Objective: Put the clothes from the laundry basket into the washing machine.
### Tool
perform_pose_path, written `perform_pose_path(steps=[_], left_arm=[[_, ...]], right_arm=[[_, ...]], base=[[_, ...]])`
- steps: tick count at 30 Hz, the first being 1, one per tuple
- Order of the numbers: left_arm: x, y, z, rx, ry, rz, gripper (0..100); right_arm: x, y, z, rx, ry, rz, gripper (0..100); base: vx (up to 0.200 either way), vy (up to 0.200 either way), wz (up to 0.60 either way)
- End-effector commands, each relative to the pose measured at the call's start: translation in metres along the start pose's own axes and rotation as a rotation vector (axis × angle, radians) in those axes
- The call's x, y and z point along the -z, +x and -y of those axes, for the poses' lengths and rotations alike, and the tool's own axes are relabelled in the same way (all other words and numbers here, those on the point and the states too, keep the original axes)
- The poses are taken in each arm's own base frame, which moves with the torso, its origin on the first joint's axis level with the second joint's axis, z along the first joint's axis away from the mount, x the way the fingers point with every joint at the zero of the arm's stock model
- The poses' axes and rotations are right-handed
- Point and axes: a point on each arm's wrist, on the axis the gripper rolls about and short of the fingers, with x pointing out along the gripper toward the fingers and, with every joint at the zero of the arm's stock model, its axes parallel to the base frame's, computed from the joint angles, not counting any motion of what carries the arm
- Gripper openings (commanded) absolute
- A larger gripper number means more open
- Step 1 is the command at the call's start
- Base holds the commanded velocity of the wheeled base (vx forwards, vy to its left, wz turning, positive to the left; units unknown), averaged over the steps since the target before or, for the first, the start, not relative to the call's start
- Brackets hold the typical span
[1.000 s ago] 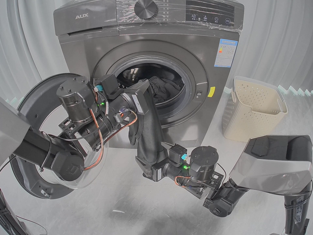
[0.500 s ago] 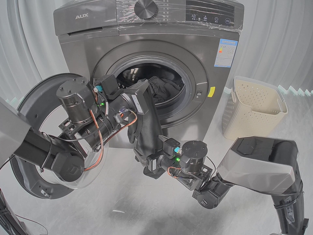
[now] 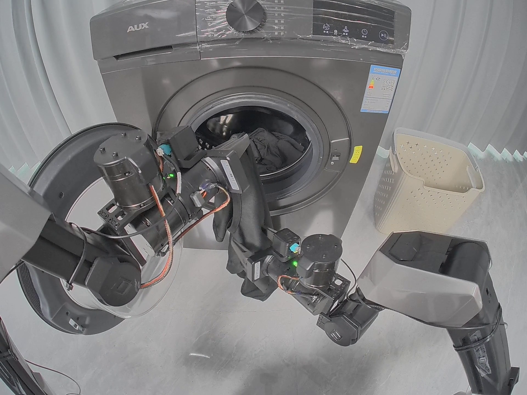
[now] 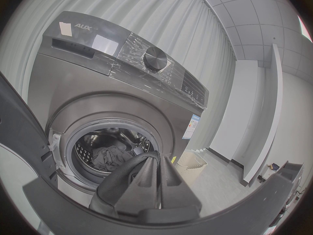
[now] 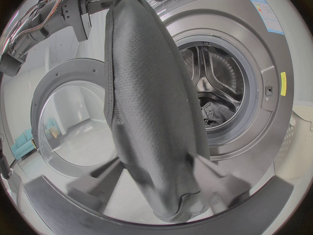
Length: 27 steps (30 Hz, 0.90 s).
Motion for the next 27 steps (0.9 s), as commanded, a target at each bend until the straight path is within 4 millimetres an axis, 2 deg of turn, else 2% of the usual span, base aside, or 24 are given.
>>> perform_pose_path(steps=[1, 9, 10, 14, 18, 22, 27], left_arm=[[0.002, -0.001, -0.001, -0.003, 0.000, -0.008, 0], [0.005, 0.000, -0.019, -0.051, 0.015, -0.012, 0], [0.006, -0.002, -0.023, -0.062, 0.017, -0.013, 0], [0.008, -0.006, -0.023, -0.061, 0.017, -0.013, 0], [0.013, -0.015, -0.024, -0.062, 0.020, -0.027, 0], [0.016, -0.019, -0.026, -0.064, 0.021, -0.030, 0], [0.013, -0.021, -0.029, -0.073, 0.023, -0.006, 0]], right_arm=[[-0.001, -0.001, 0.002, 0.005, 0.000, 0.002, 0], [-0.028, -0.022, 0.011, 0.022, 0.003, 0.010, 0], [-0.037, -0.029, 0.014, 0.029, 0.003, 0.015, 0], [-0.047, -0.036, 0.017, 0.035, 0.004, 0.025, 0], [-0.057, -0.048, 0.030, 0.061, 0.002, 0.020, 0], [-0.061, -0.060, 0.035, 0.063, -0.001, 0.012, 0], [-0.044, -0.085, 0.043, 0.017, -0.002, -0.091, 0]], base=[[0.000, 0.000, 0.00], [0.000, 0.000, 0.00], [0.000, 0.000, 0.00], [0.000, 0.000, 0.00], [0.000, 0.000, 0.00], [0.000, 0.000, 0.00], [0.000, 0.000, 0.00]])
